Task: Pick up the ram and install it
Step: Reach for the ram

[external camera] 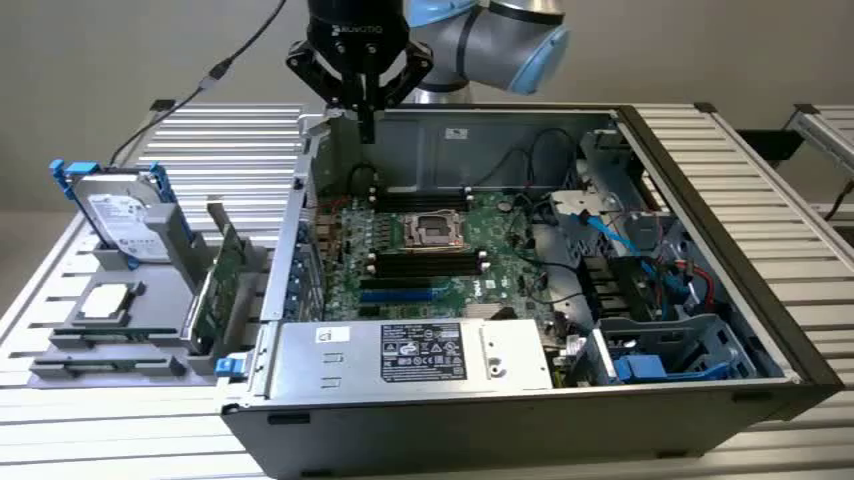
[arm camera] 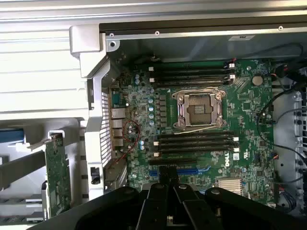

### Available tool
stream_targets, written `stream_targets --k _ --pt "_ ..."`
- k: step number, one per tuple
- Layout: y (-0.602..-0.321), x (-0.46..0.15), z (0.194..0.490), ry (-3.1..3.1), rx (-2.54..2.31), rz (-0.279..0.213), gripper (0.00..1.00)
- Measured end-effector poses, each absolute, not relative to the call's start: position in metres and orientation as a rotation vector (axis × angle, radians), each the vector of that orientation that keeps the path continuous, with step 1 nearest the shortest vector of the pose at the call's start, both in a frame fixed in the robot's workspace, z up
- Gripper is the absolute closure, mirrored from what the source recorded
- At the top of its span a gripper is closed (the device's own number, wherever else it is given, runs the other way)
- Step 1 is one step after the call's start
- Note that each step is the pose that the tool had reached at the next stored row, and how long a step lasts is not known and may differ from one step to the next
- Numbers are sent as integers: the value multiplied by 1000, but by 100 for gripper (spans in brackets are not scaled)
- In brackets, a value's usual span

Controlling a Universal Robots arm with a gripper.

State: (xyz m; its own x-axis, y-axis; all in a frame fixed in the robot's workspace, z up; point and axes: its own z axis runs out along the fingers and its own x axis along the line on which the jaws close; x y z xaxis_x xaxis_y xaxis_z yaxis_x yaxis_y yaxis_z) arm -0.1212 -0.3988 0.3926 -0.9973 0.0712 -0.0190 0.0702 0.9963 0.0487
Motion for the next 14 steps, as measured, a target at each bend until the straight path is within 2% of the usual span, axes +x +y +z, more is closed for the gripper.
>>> stream_targets --k 14 --pt "-399 -136 392 3130 111 75 89"
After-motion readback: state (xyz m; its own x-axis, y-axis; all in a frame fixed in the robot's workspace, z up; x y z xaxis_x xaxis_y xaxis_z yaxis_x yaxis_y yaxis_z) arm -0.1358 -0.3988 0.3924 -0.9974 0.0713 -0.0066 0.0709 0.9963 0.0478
